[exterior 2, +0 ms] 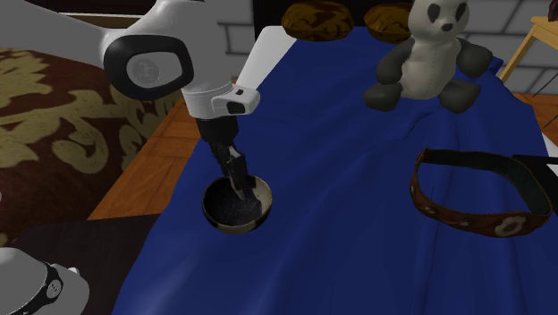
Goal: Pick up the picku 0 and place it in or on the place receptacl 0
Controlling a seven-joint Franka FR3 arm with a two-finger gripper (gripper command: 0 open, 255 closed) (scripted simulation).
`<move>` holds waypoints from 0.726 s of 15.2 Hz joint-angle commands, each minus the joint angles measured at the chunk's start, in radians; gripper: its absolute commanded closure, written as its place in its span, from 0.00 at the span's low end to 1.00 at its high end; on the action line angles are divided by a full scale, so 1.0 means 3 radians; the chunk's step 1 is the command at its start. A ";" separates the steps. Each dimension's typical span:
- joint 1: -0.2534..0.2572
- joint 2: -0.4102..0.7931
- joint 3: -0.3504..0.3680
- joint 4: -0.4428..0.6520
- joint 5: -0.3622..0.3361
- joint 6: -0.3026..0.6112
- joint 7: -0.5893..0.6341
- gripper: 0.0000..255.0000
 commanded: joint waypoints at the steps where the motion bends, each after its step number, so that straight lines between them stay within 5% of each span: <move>1: 0.0000 0.0000 0.0000 -0.0003 -0.0001 0.0004 0.0001 1.00; 3: 0.0000 0.0000 0.0000 -0.0003 -0.0001 0.0004 0.0001 1.00; 4: 0.0000 0.0000 0.0000 -0.0003 0.0000 0.0004 0.0001 0.00; 9: 0.0000 0.0000 0.0000 -0.0003 0.0000 0.0004 0.0001 0.00; 11: 0.0023 -0.0082 0.0013 0.0141 0.0048 -0.0220 -0.0028 0.00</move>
